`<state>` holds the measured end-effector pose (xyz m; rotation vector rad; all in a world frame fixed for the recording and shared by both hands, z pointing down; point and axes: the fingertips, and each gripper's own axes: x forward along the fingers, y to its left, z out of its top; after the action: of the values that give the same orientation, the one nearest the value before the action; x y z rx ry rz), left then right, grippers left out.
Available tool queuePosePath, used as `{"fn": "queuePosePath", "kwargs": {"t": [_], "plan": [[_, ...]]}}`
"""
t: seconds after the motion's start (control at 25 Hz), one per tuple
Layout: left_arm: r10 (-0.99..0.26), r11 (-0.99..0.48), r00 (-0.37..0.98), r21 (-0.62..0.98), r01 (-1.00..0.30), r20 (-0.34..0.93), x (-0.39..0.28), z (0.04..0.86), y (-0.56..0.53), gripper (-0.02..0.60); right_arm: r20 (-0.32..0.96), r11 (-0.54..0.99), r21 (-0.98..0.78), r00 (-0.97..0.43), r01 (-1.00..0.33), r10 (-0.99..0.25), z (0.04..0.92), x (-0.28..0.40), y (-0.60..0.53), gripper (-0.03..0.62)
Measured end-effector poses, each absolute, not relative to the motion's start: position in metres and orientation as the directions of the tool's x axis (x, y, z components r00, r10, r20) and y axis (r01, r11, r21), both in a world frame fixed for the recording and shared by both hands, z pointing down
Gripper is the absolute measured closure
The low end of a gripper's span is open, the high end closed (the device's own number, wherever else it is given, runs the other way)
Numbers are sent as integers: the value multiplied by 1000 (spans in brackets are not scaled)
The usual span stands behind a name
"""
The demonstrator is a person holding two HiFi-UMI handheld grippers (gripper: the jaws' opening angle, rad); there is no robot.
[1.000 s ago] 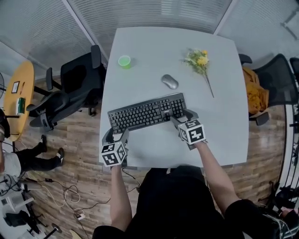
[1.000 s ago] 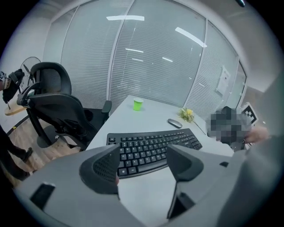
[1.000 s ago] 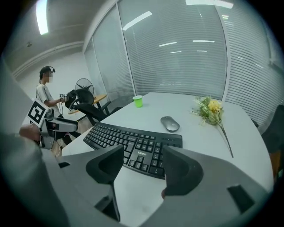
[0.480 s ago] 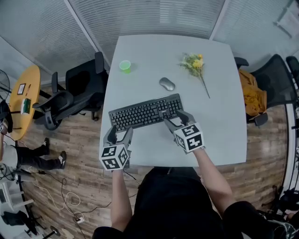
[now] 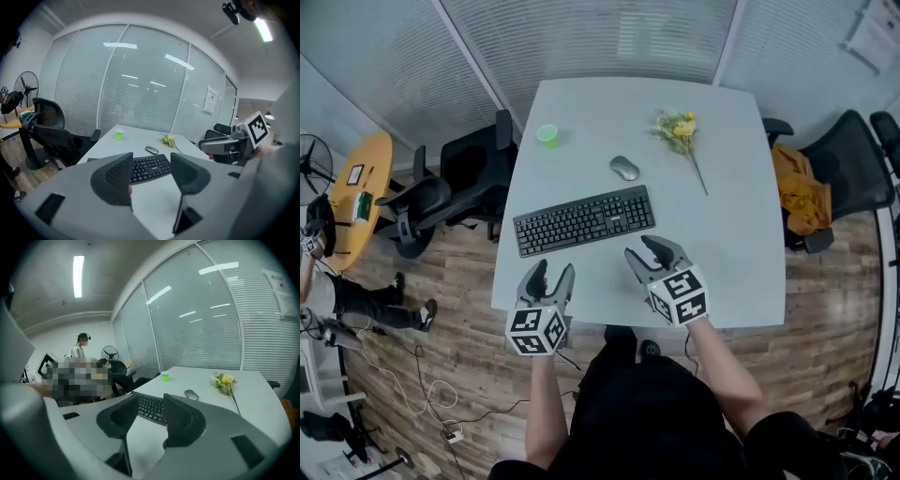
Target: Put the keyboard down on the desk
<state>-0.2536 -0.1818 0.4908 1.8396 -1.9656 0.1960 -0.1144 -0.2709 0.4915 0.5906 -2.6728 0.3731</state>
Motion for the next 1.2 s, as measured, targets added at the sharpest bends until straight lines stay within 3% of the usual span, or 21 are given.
{"fn": "queuePosePath", "kwargs": {"t": [0.68, 0.84, 1.0, 1.2], "plan": [[-956, 73, -26, 151, -986, 292, -103, 439, -105, 454, 257, 918, -187, -919, -351, -299, 437, -14, -161, 543], [-963, 59, -21, 135, -989, 270, -81, 426, -94, 486, 230, 917, -203, -927, -343, -296, 427, -2, -145, 557], [-968, 51, -20, 117, -992, 252, -71, 412, -85, 564, 198, 923, -201, -936, -330, -291, 413, 2, -134, 566], [-975, 39, -14, 109, -993, 222, -69, 398, -75, 581, 182, 927, -194, -940, -322, -288, 403, 3, -127, 580]]}}
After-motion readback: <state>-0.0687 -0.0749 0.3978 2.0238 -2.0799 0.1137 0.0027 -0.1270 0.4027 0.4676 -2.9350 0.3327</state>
